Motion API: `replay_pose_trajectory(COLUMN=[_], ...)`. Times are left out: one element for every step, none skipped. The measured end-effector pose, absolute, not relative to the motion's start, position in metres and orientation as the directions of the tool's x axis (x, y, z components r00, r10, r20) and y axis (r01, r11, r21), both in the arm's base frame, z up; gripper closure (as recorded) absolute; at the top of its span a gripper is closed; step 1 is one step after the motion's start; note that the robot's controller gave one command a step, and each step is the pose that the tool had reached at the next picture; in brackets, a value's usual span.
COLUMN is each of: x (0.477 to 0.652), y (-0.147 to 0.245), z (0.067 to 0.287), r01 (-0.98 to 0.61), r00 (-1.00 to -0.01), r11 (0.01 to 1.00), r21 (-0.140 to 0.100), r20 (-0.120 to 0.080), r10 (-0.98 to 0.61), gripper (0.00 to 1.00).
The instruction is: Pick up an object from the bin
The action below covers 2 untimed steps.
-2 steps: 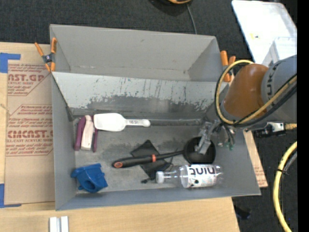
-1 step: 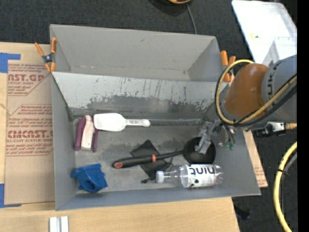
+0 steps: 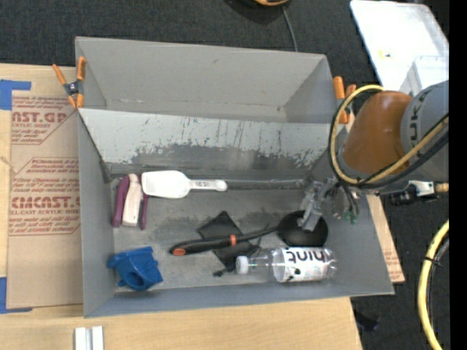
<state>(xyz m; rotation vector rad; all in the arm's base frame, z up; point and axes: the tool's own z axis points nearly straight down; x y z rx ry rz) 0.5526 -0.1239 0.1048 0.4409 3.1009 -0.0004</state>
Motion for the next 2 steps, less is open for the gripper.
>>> replay_pose_trajectory(x=[0.552, 0.553], y=[-0.123, -0.123], z=[0.14, 0.18], r01=[0.278, 0.277], r00=[-0.961, -0.961], r11=[0.961, 0.961], r21=[0.002, 0.002], r20=[-0.008, -0.008], r10=[0.278, 0.277], gripper=[1.0, 1.0])
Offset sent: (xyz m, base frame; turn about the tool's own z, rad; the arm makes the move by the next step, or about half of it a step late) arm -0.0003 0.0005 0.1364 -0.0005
